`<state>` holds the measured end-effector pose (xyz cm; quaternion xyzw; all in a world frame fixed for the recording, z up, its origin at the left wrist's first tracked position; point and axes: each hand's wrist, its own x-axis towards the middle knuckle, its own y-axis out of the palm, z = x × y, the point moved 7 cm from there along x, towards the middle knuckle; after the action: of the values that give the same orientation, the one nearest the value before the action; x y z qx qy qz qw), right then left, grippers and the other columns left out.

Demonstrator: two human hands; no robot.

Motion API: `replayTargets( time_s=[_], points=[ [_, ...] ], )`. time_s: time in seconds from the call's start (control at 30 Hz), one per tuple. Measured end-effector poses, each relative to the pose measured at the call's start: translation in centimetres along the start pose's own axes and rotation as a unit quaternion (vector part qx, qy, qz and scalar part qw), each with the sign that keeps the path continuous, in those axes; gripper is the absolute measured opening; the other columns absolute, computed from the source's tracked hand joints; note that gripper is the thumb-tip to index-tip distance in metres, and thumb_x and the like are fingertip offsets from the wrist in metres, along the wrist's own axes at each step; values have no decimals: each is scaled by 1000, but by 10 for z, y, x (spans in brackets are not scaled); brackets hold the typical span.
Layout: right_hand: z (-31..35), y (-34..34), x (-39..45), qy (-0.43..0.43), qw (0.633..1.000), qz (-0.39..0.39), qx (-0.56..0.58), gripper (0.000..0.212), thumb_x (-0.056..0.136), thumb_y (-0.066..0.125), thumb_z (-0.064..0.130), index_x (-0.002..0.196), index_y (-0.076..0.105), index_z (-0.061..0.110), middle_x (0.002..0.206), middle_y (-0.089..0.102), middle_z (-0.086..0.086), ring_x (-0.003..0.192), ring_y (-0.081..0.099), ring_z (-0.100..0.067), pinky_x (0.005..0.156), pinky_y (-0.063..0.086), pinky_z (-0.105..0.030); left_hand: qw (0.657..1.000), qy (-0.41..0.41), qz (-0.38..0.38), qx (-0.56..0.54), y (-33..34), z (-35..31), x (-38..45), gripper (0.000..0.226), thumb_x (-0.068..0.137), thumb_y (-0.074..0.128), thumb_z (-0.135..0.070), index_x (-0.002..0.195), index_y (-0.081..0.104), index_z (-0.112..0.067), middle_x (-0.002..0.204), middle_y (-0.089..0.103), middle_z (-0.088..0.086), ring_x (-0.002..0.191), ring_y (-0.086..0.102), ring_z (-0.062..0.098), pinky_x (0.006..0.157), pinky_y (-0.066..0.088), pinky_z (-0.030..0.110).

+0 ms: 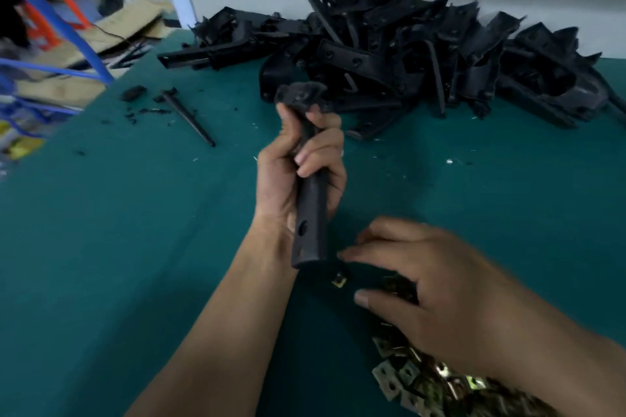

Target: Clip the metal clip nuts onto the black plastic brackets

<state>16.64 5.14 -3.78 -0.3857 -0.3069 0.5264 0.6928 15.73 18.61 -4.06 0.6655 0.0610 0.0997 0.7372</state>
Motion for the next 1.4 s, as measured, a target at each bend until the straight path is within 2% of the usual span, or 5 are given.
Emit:
replayTargets(
  time_s=[0.33,0.53,0.67,0.87,1.4],
  points=[
    [-19,-17,-1,36,987,-101,121,10,84,68,44,88,66,36,94,65,19,87,62,-5,72,49,-19,986,34,-18,165,-2,2,3,28,96,48,-33,89,52,-6,80,49,0,44,37,7,37,32,15],
    [-94,-48,-36,101,794,-263,539,14,70,77,17,84,75,16,78,71,-8,72,65,-17,64,55,-21,901,-40,-6,432,-12,30,8,23,107,38,-20,93,52,-8,78,58,1,47,36,4,37,32,14],
    [-110,-53,-36,114,718,-290,622,17,65,78,6,81,77,12,81,73,-10,74,68,-16,70,57,-20,850,-85,18,520,-23,43,10,15,103,46,-17,94,51,-6,78,59,5,48,33,8,37,31,17],
    [-102,-46,-28,89,692,-262,667,15,79,67,-2,87,79,2,85,75,-13,76,71,-18,68,57,-21,791,-129,37,598,-30,51,10,12,97,51,-19,100,51,-6,72,59,1,49,32,9,39,31,17],
    [-96,-38,-19,121,685,-298,653,16,66,77,5,81,81,8,88,76,-14,81,71,-22,80,60,-28,772,-138,32,620,-37,52,9,32,90,67,-27,113,56,-8,77,61,6,48,37,8,40,34,18]
  ],
)
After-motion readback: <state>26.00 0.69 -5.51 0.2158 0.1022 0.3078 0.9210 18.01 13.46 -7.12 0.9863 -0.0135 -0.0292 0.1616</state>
